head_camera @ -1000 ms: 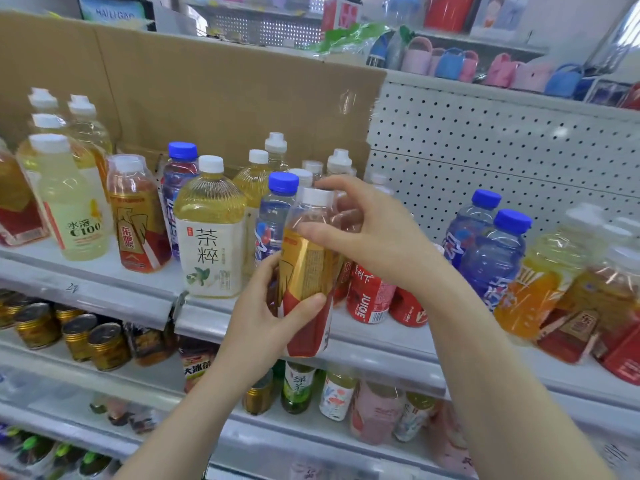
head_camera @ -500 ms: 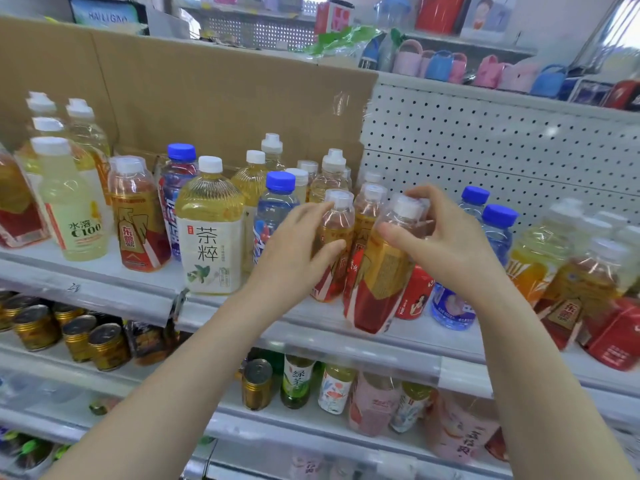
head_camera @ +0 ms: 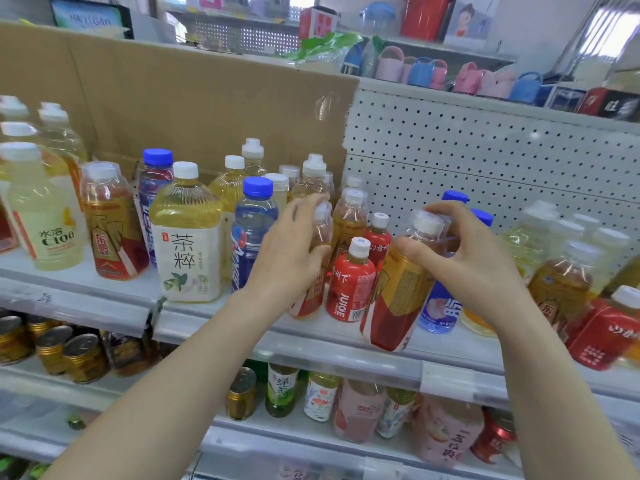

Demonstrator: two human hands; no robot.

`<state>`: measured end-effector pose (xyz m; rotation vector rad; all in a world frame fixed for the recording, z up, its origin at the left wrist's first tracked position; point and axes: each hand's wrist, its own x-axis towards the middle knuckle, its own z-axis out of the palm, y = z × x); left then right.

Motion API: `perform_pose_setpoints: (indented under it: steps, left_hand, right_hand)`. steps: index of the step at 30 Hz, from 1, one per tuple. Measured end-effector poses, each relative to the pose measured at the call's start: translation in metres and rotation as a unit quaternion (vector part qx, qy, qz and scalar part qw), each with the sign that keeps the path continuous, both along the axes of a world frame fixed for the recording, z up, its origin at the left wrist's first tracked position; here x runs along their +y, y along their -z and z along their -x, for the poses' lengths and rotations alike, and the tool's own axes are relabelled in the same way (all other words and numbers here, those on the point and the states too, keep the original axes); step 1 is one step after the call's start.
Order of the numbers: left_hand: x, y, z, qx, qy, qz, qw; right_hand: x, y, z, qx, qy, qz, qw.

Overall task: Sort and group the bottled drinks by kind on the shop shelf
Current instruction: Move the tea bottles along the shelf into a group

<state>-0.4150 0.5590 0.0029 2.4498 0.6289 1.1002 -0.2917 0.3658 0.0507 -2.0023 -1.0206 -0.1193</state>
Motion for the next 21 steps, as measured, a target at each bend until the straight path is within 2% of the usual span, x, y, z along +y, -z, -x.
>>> perform_pose_setpoints:
  steps: [5, 10, 15, 21]
  left_hand:
    - [-0.009, -0.012, 0.053, -0.1, -0.02, 0.061, 0.993]
    - [-0.005, -0.003, 0.1, -0.103, -0.041, 0.101, 0.989]
    - [0.001, 0.008, 0.12, -0.078, -0.053, 0.105, 0.99]
    - [0.003, 0.011, 0.121, -0.09, -0.041, 0.118, 0.988]
  right_hand:
    - [0.028, -0.001, 0.009, 0.026, -0.055, -0.033, 0.998]
    - [0.073, 0.007, 0.022, 0.002, -0.087, -0.039, 0.995]
    - [0.117, 0.03, 0.021, -0.067, -0.061, -0.007, 0.996]
    - [0.14, 0.038, 0.003, -0.155, 0.024, 0.035, 0.987]
